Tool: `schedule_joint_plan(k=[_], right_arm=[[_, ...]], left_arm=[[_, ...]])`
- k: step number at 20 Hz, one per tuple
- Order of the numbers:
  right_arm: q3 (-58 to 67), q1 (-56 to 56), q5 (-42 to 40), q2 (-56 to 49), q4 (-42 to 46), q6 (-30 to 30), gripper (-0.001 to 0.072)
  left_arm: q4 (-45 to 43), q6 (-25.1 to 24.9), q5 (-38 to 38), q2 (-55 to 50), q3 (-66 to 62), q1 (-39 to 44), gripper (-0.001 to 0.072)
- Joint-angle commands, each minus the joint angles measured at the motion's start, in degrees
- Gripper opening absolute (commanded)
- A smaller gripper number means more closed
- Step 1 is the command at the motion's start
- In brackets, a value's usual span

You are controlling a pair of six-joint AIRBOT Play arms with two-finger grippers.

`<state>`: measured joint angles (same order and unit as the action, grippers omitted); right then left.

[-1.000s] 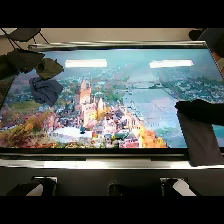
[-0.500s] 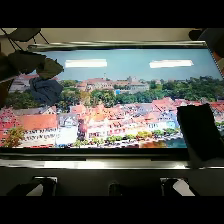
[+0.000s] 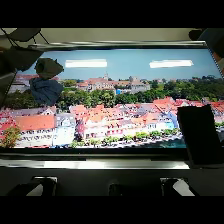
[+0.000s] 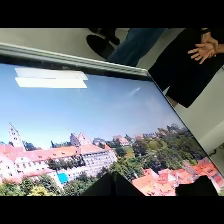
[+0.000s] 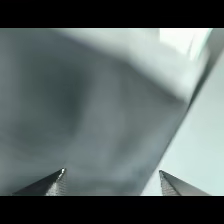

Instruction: Fold the shirts.

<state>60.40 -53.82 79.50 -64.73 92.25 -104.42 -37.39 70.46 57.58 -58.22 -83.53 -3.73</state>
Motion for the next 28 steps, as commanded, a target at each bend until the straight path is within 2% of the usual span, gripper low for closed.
schedule_joint_plan(k=[1, 3, 4, 5, 7, 8, 9, 10, 11, 13, 15, 16, 18, 22, 28], right_arm=[[17.49, 3.78, -11.15, 2.10, -2.78, 6.84, 0.0531], [25.94, 13.57, -26.38, 4.24, -4.83, 8.31, 0.0532], [28.15, 19.69, -30.16, 4.66, -6.01, 7.96, 0.0534], [28.98, 26.86, -30.97, 4.59, -7.78, 7.54, 0.0536], [28.50, 40.79, -24.37, 2.25, -8.31, 7.56, 0.0539], [28.28, 46.86, -18.36, -0.46, -7.93, 7.52, 0.0543], [28.28, 51.34, -11.72, -3.50, -8.00, 6.60, 0.0577], [28.28, 55.06, -4.42, -6.97, -8.04, 4.68, 0.0611], [28.24, 57.66, 0.94, -10.23, -8.35, 3.96, 0.0609], [28.17, 60.94, 8.61, -16.04, -11.52, 3.96, 0.0609], [28.20, 62.75, 8.66, -18.69, -12.20, 2.51, 0.0610], [28.20, 62.99, 6.78, -19.02, -12.20, 1.16, 0.0610], [28.20, 63.01, 5.03, -18.95, -12.20, -0.42, 0.0607], [28.20, 63.01, 10.40, -18.93, -12.13, -0.42, 0.0607], [28.20, 63.01, 10.58, -18.93, -12.13, -0.42, 0.0607]], left_arm=[[-18.38, 3.74, -0.57, -0.96, -8.26, 1.57, 0.0029], [-51.58, 17.59, 0.87, -3.69, -13.68, 5.73, 0.0030], [-65.13, 22.75, 2.23, -5.46, -14.29, 7.56, 0.0031], [-70.82, 24.22, 4.55, -7.45, -14.08, 8.15, 0.0033], [-68.87, 23.93, 14.58, -12.17, -13.00, 8.28, 0.0035], [-66.51, 23.93, 21.46, -14.49, -11.69, 8.46, 0.0070], [-63.25, 23.93, 28.22, -16.68, -9.11, 8.46, 0.0299], [-59.78, 23.80, 31.76, -17.64, -5.20, 8.46, 0.0580], [-55.25, 22.47, 31.58, -17.05, 0.50, 8.50, 0.0643], [-48.24, 24.09, 22.51, -11.26, 13.07, 9.22, 0.0641], [-48.33, 31.02, 10.10, -3.61, 24.35, 10.23, 0.0637], [-48.30, 32.26, 7.30, -1.70, 27.28, 10.23, 0.0637], [-48.30, 31.36, 7.13, -0.92, 28.63, 10.23, 0.0638], [-48.28, 31.39, 6.86, -0.94, 28.63, 10.23, 0.0638], [-48.28, 31.39, 6.86, -0.94, 28.63, 10.23, 0.0638]])
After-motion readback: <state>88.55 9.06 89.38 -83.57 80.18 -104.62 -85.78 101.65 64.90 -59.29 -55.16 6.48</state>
